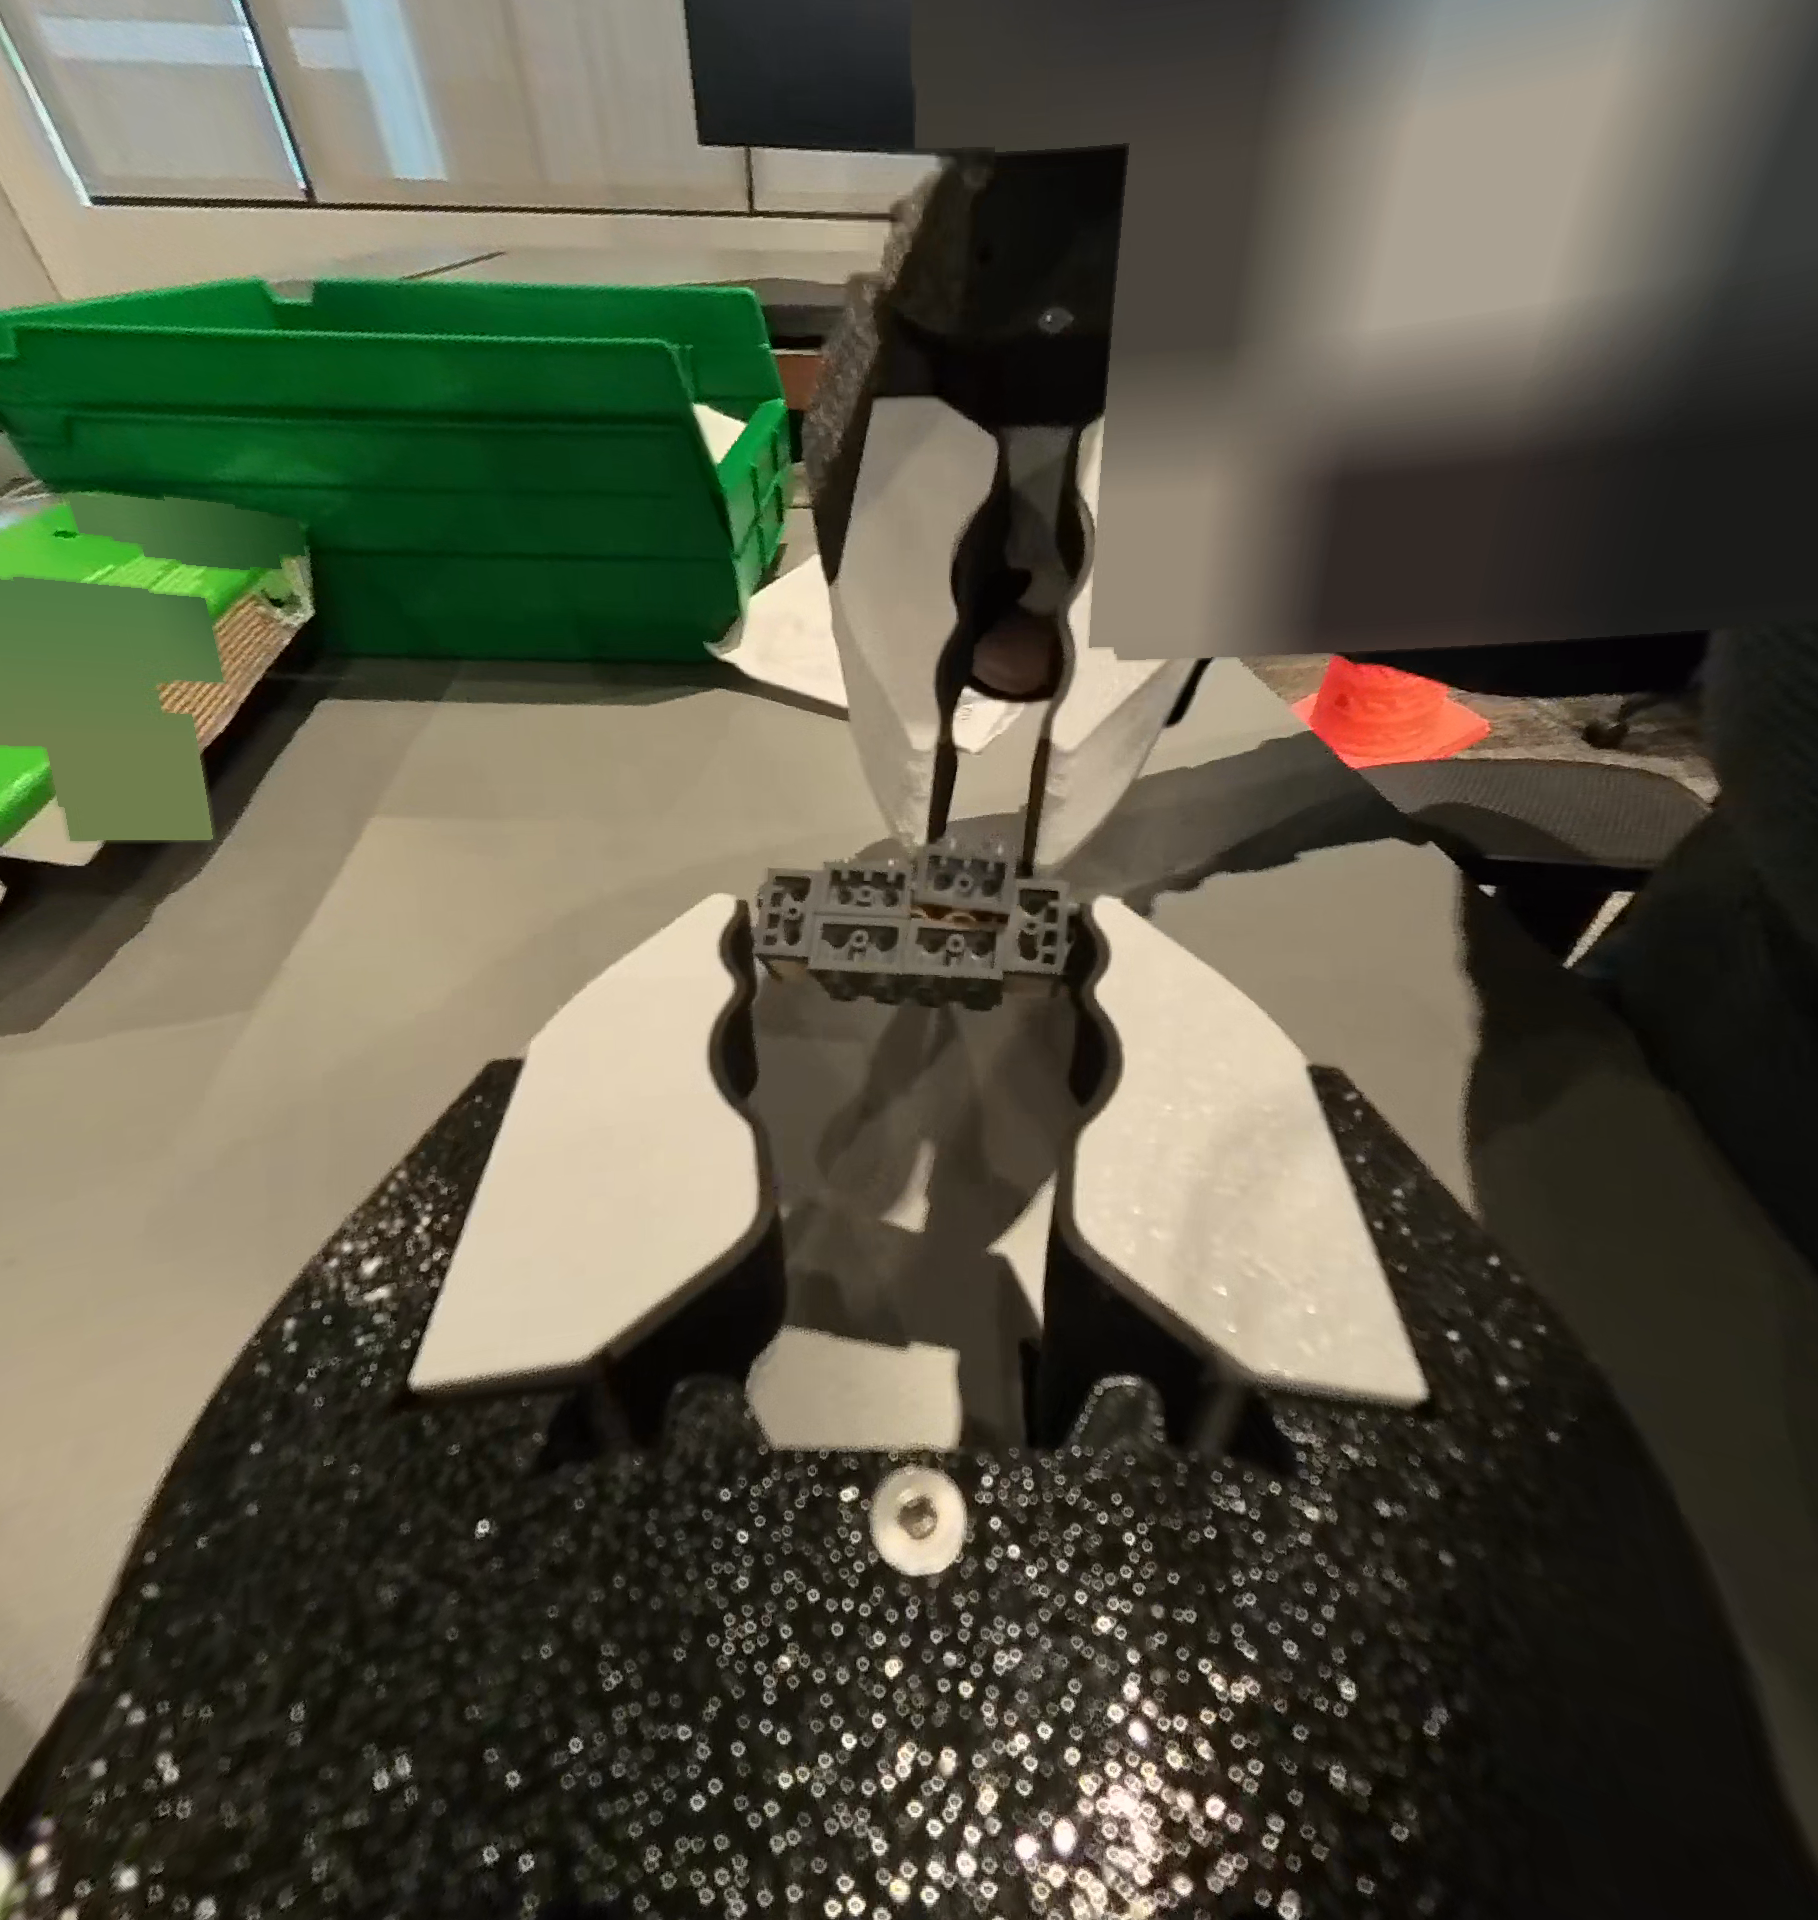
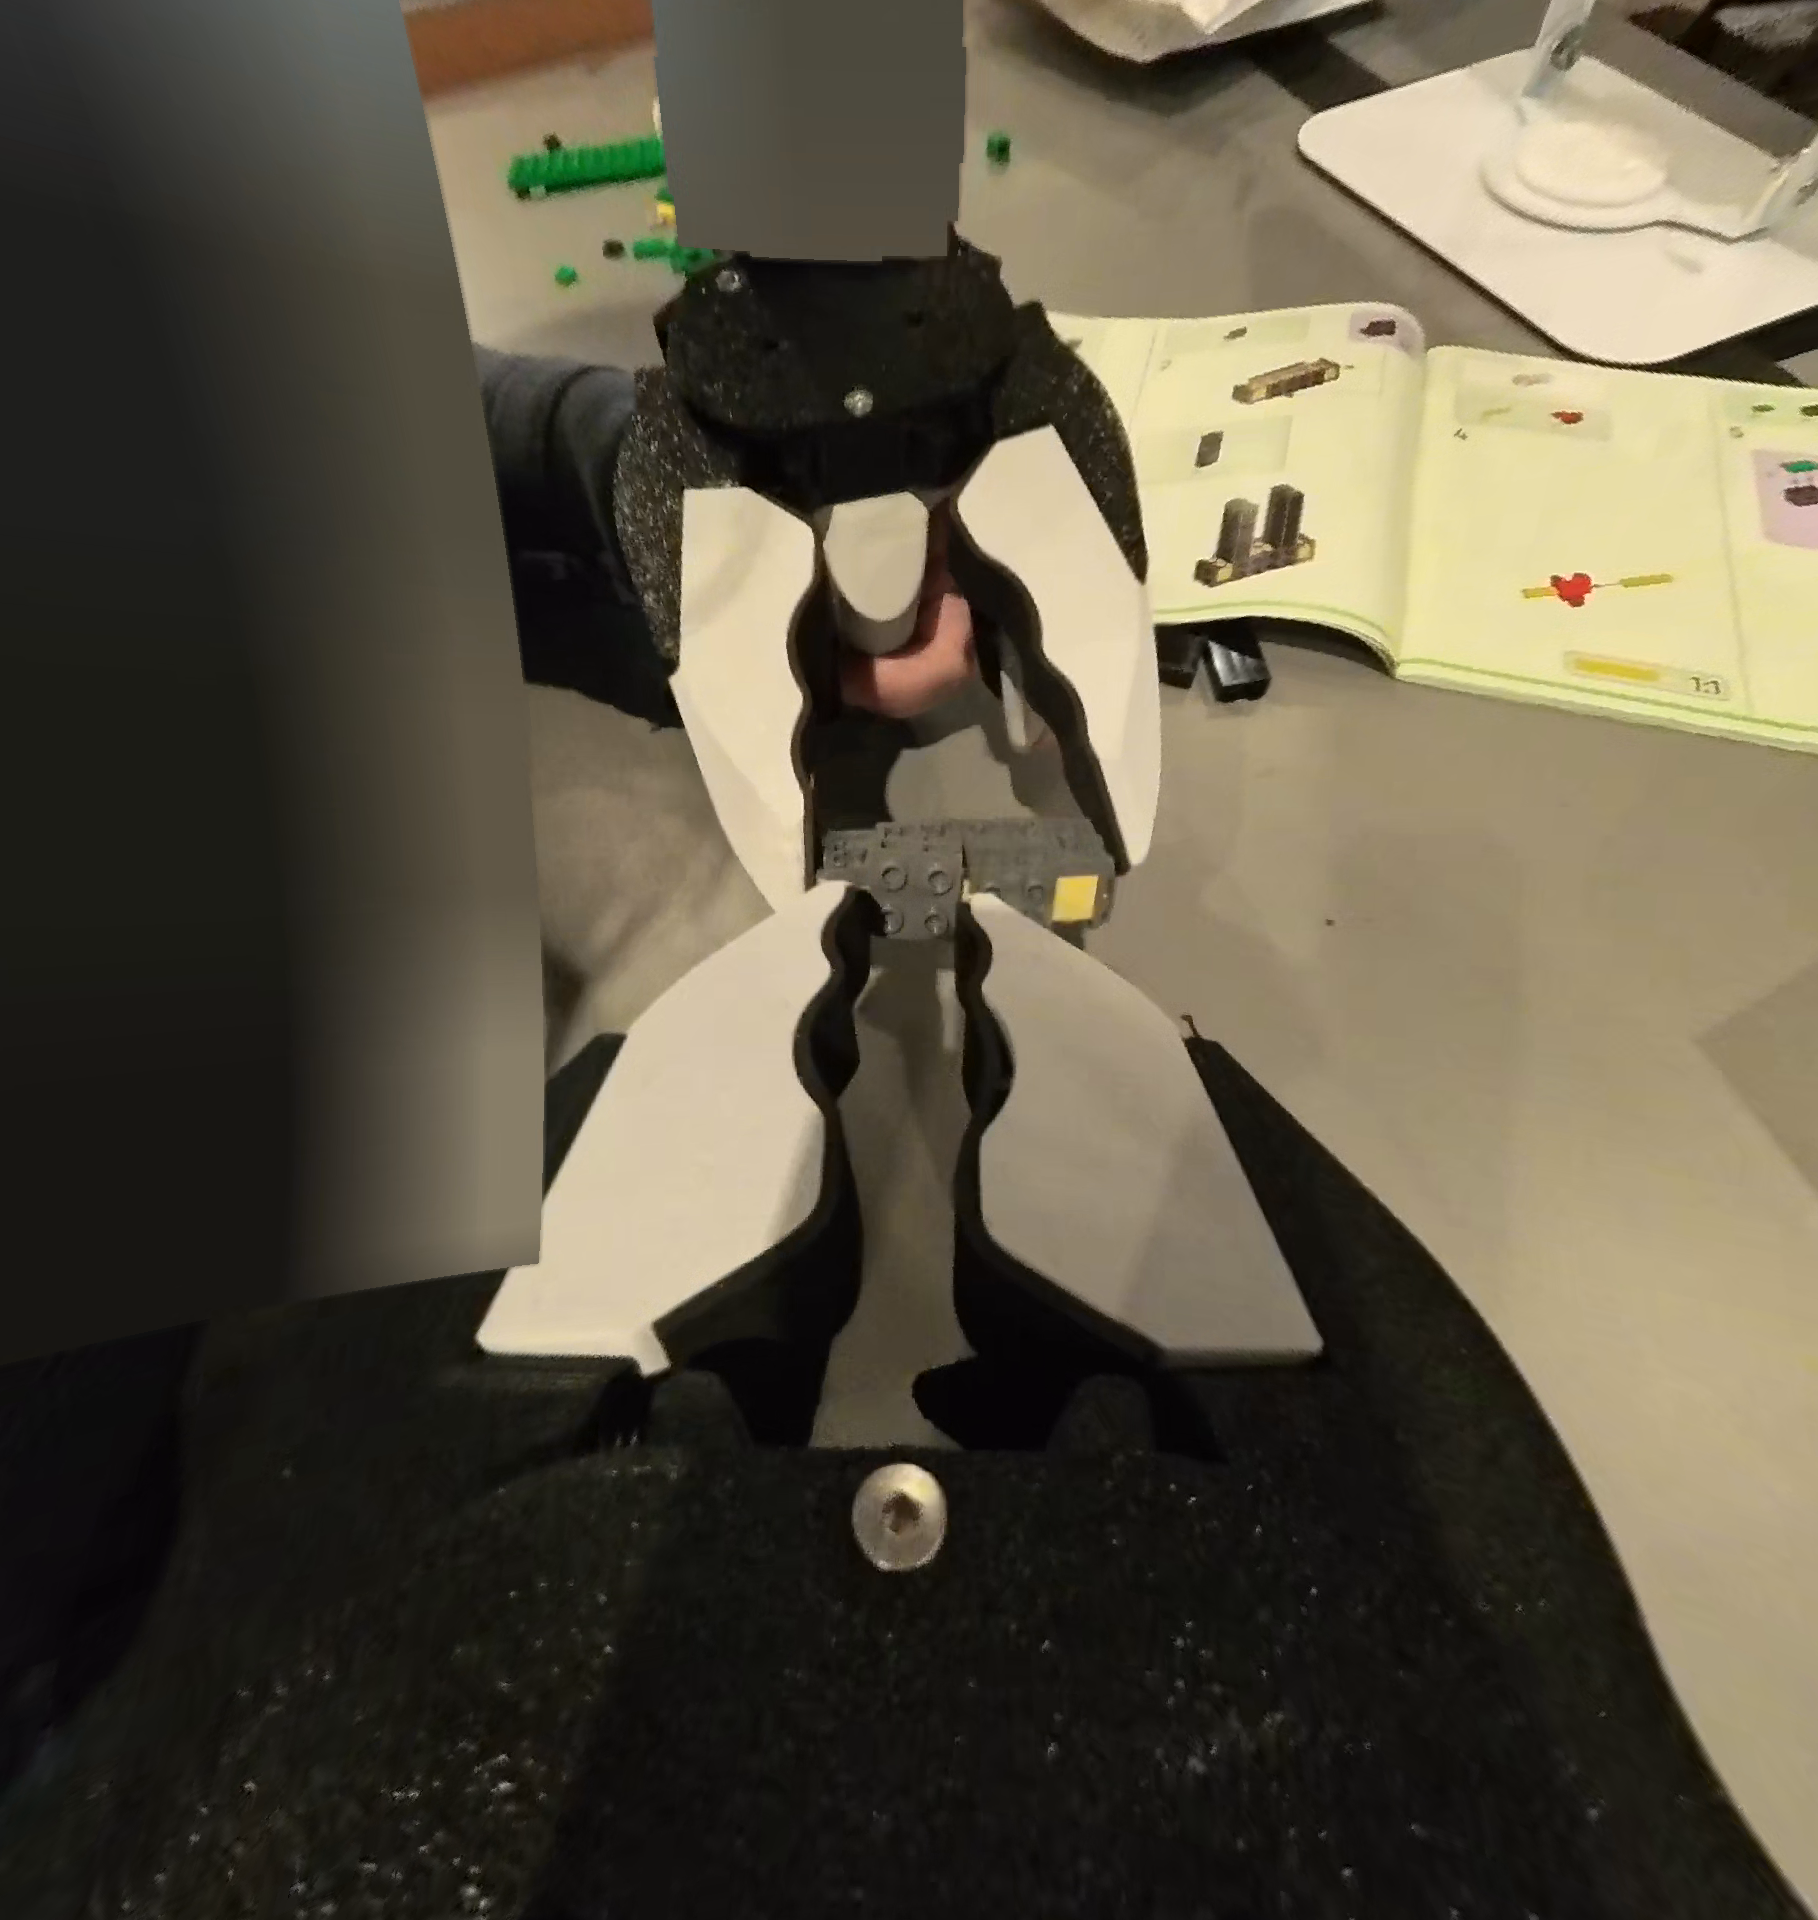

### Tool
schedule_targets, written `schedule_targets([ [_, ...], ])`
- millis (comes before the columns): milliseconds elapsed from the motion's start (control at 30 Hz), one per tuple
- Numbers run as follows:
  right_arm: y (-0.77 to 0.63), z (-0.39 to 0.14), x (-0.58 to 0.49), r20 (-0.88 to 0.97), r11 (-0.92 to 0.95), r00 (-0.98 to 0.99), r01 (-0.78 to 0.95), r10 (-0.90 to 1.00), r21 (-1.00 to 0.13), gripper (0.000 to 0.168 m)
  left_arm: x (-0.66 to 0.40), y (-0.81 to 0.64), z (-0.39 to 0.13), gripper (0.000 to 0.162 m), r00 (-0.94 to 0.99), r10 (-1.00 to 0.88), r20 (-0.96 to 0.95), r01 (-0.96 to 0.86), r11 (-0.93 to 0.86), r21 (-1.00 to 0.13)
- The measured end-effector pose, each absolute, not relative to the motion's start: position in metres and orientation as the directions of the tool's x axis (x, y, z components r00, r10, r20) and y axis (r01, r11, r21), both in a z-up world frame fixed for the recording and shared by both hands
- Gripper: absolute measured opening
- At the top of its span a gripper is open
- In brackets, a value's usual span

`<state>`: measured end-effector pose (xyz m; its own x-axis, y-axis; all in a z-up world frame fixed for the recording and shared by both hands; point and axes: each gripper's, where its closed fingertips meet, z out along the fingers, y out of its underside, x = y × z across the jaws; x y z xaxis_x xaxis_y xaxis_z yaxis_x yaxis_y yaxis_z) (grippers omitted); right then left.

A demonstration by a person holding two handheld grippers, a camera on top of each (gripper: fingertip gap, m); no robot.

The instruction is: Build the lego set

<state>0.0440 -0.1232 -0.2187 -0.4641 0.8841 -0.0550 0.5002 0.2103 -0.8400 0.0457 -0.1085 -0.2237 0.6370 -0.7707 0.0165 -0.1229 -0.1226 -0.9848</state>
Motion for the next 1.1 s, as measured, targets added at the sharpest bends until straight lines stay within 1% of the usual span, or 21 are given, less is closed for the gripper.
schedule_targets([
  [367,-0.1236,-0.2245,0.0515,-0.032,0.304,-0.488,0.592,0.872,-0.746,0.015,0.0525,-0.1109,-0.2263,0.058,0.615,-0.789,0.015,-0.135,-0.124,-0.983],
  [667,-0.1214,-0.219,0.049,-0.011,0.321,-0.476,0.609,0.879,-0.726,0.015,0.0496,-0.1094,-0.2171,0.058,0.629,-0.777,0.033,-0.076,-0.104,-0.992],
  [1000,-0.1187,-0.2195,0.0474,0.008,0.33,-0.451,0.64,0.893,-0.694,0.016,0.0482,-0.1077,-0.2182,0.058,0.646,-0.764,0.014,-0.097,-0.101,-0.99],
  [1100,-0.1166,-0.2187,0.0472,0.01,0.323,-0.436,0.65,0.9,-0.688,0.019,0.0491,-0.1079,-0.2179,0.058,0.644,-0.765,0.017,-0.094,-0.1,-0.991],
])
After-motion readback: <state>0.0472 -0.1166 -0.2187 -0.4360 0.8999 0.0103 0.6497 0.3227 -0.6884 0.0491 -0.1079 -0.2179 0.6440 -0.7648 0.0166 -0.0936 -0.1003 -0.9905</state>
